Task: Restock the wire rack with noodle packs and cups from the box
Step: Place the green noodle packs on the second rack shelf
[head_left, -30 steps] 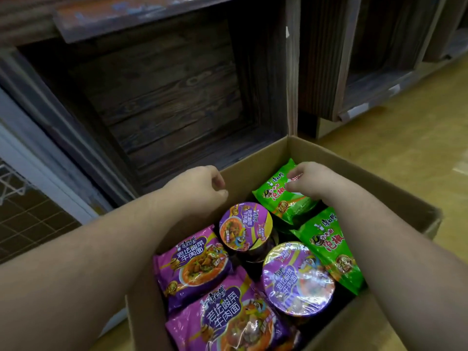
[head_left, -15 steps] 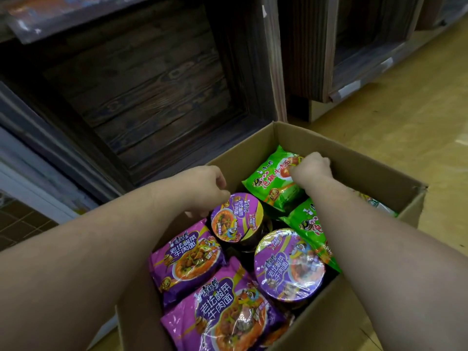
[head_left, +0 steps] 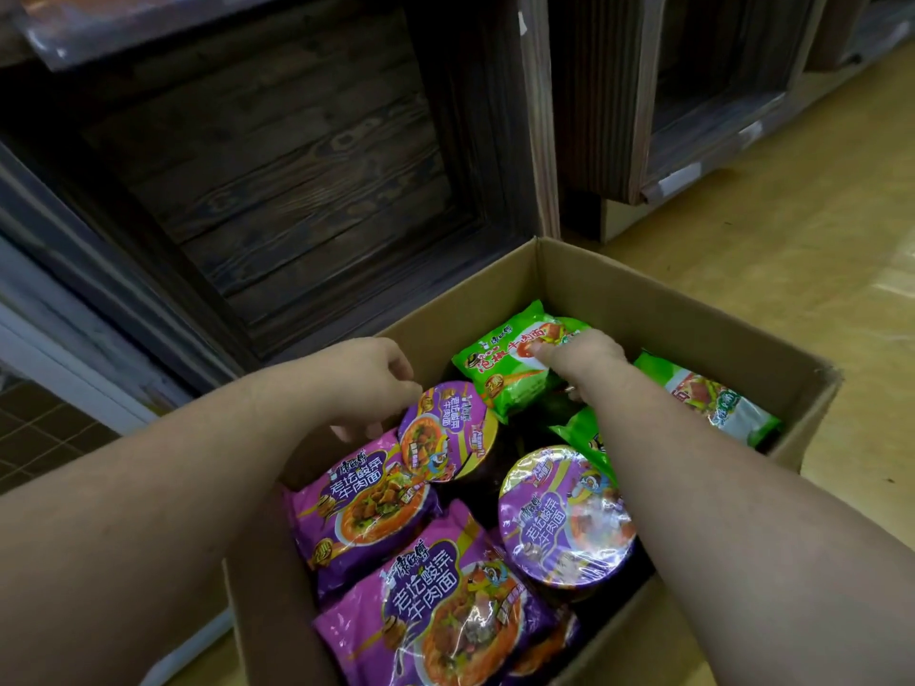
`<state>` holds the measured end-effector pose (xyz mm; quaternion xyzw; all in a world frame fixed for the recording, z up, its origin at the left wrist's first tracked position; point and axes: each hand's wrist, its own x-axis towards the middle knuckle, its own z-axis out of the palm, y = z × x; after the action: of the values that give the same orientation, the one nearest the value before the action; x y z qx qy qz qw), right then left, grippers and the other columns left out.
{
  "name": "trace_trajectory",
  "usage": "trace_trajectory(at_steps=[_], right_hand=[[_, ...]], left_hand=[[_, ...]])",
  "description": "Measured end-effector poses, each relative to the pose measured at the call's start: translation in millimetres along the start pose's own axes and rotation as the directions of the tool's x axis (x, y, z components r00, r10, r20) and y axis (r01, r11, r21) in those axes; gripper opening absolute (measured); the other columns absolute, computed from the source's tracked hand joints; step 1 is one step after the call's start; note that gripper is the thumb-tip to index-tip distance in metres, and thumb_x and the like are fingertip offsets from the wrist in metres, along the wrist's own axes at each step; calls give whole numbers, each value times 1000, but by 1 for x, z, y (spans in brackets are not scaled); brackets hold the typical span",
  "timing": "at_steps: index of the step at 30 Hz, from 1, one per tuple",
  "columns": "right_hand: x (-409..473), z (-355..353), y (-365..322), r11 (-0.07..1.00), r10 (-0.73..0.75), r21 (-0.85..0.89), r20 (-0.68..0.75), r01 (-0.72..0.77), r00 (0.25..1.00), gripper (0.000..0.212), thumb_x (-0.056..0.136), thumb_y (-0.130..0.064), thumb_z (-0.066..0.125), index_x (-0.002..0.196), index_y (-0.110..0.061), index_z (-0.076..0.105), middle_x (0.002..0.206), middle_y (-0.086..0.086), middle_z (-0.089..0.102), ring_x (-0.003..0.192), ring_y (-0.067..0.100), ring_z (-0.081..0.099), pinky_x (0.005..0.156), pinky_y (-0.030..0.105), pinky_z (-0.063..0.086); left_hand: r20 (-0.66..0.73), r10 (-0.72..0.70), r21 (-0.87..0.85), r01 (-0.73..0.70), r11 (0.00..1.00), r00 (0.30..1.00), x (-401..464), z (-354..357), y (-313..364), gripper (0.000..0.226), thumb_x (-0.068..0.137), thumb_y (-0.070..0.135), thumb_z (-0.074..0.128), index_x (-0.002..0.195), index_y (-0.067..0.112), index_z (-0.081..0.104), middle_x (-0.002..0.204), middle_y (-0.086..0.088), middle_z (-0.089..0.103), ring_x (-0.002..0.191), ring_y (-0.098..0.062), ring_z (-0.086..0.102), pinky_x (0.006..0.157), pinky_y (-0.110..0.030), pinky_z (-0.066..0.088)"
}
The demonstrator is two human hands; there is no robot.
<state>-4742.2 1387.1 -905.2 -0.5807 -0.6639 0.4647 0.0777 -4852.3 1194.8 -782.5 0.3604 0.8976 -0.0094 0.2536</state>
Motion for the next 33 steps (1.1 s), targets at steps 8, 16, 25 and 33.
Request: trace_trajectory(at_steps=[8, 16, 25, 33], right_hand=[[-8, -9, -7, 878, -25, 478, 76, -14, 997, 55, 85, -27, 75, 127, -4, 49, 125, 17, 55, 104, 35, 62, 66, 43, 59], [-39, -18, -24, 618, -199, 763, 385, -189, 901, 20, 93, -21, 62, 109, -10, 58, 90, 12, 71, 76, 23, 69, 61, 37, 59], [-50, -44, -34, 952, -291, 53, 456, 300, 841, 59, 95, -64, 40, 114, -15, 68, 117, 7, 69, 108, 26, 64, 95, 43, 47], [-17, -56, 7, 696, 6, -716, 93, 63, 996, 79, 63, -44, 86, 127, -10, 54, 123, 12, 61, 110, 35, 60, 96, 44, 50]], left_hand=[[56, -25, -57, 28, 998, 998, -8, 4, 3, 38, 98, 38, 55, 132, 22, 49, 104, -8, 72, 81, -21, 75, 69, -37, 63], [235, -83, -718, 230, 657, 968, -13, 2, -2, 82, 91, 71, 33, 148, 12, 34, 123, -25, 63, 101, -39, 68, 84, -49, 55], [-109, -145, -907, -39, 420, 983, -14, -8, -13, 29, 85, 20, 75, 108, 5, 66, 77, -9, 75, 54, -18, 71, 44, -33, 57], [-187, -141, -885, -105, 453, 972, -22, -7, -34, 8, 87, 11, 72, 91, 8, 67, 79, -11, 74, 52, -17, 70, 44, -30, 56]])
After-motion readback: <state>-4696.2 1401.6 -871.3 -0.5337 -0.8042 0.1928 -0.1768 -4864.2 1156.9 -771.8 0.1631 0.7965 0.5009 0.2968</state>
